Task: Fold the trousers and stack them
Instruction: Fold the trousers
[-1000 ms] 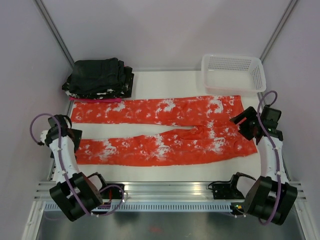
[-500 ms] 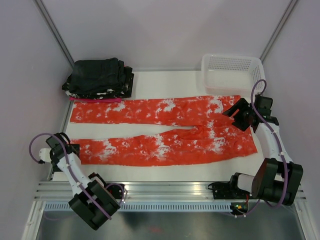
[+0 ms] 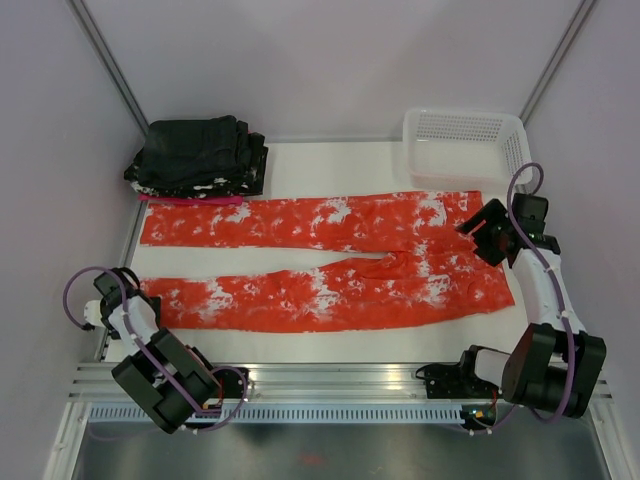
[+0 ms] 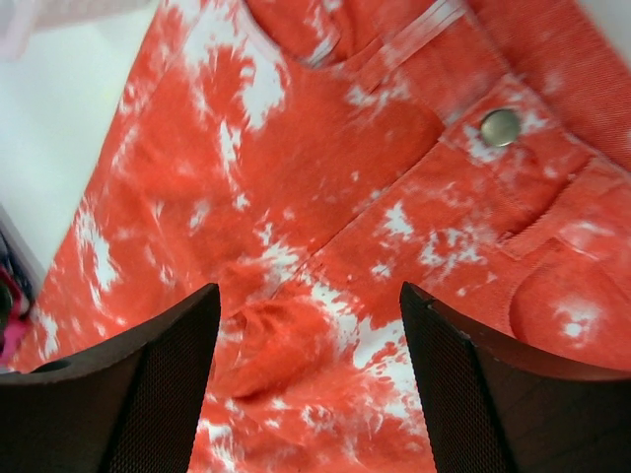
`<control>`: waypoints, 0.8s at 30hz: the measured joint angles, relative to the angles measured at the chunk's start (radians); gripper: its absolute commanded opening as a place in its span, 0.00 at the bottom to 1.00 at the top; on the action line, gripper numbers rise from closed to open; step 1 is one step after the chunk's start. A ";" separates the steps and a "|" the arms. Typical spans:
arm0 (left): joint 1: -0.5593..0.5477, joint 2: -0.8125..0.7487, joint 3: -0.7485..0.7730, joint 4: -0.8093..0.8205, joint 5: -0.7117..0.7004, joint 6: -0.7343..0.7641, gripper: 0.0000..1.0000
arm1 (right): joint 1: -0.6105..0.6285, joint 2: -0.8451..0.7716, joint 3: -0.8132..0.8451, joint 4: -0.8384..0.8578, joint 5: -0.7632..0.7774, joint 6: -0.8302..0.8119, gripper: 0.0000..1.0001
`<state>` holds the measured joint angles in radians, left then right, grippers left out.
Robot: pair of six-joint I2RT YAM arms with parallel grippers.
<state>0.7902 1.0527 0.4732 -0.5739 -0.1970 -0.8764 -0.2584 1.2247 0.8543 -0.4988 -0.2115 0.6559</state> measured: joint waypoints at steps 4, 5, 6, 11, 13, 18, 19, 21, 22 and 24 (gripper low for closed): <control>0.000 0.032 0.003 0.033 0.021 -0.002 0.42 | -0.015 -0.097 -0.016 -0.016 0.106 0.096 0.78; 0.000 0.050 0.011 0.037 0.021 -0.003 0.40 | -0.026 -0.135 -0.029 -0.026 0.132 0.129 0.78; 0.000 0.071 0.021 0.041 0.023 -0.001 0.38 | -0.041 -0.176 -0.040 -0.047 0.158 0.161 0.78; 0.001 0.119 0.047 0.057 0.035 -0.008 0.17 | -0.059 -0.205 -0.032 -0.192 0.291 0.249 0.85; 0.001 0.119 0.045 0.056 0.035 -0.014 0.13 | -0.060 -0.151 -0.031 -0.235 0.336 0.265 0.89; 0.001 0.117 0.045 0.052 0.037 -0.026 0.02 | -0.086 -0.113 -0.101 -0.286 0.373 0.315 0.90; 0.001 0.118 0.045 0.052 0.038 -0.029 0.02 | -0.094 -0.116 -0.127 -0.287 0.370 0.325 0.90; 0.001 0.123 0.047 0.051 0.039 -0.032 0.02 | -0.110 -0.124 -0.173 -0.297 0.364 0.345 0.91; 0.001 0.127 0.051 0.048 0.039 -0.032 0.02 | -0.116 -0.127 -0.186 -0.309 0.363 0.353 0.91; 0.001 0.138 0.060 0.044 0.042 -0.033 0.02 | -0.122 -0.129 -0.192 -0.331 0.367 0.364 0.90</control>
<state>0.7910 1.1908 0.5327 -0.5301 -0.1555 -0.9092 -0.3801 1.0954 0.6621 -0.8299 0.1555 1.0199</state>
